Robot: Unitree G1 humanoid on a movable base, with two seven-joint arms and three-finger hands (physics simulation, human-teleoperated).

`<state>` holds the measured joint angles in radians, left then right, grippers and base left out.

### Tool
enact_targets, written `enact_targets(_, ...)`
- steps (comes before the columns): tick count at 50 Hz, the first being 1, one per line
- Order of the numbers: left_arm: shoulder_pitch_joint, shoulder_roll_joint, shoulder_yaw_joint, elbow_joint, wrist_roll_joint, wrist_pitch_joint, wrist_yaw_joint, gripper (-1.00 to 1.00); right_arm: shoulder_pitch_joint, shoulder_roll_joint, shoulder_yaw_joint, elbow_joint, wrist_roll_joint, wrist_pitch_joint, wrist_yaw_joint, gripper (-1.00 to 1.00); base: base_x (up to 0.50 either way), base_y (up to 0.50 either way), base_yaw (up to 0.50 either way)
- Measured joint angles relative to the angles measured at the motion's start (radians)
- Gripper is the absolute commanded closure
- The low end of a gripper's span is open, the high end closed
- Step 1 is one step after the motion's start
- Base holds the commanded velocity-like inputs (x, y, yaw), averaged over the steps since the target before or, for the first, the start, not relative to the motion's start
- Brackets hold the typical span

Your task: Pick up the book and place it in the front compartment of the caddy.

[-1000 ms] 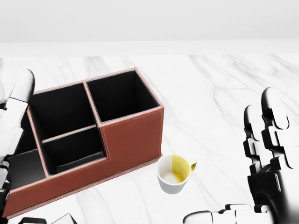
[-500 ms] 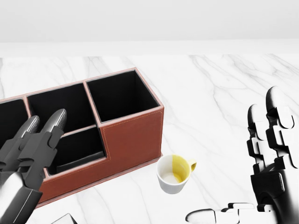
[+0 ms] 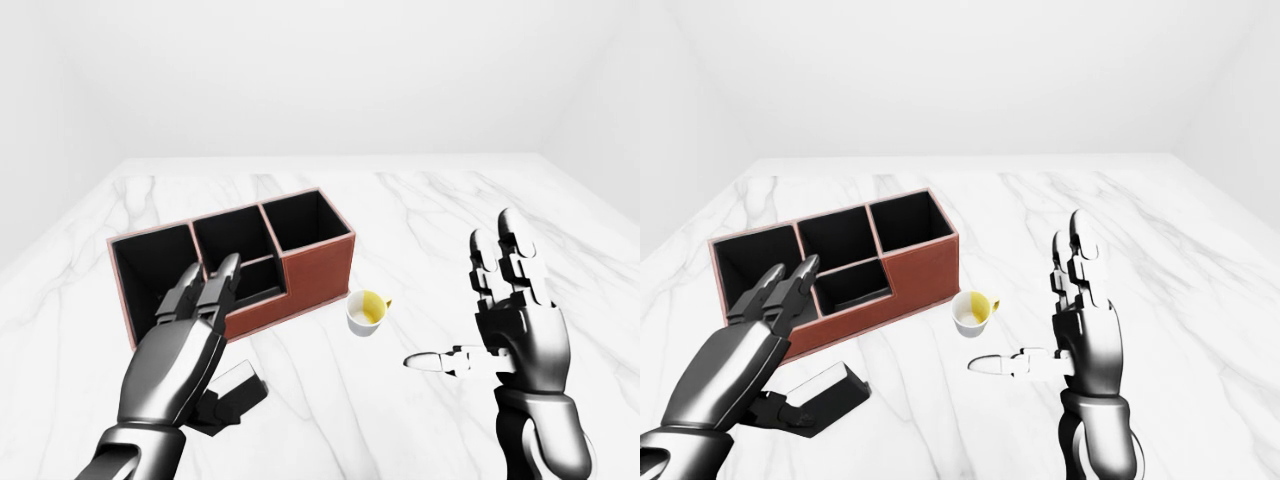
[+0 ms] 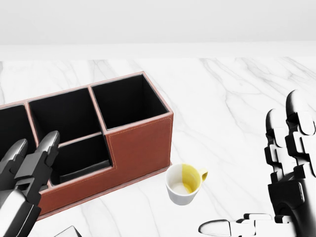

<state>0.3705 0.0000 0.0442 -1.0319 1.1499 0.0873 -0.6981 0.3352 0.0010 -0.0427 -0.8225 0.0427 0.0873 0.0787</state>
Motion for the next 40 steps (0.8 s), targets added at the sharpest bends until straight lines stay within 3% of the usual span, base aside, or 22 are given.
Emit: enact_targets(40,0.008,0.019,0.055,0.136,0.047,0.0,0.0,-1.0,-0.003,0.0,0.004,0.007,-0.003,-0.006,-0.005,-0.99,0.0,0.0,0.0)
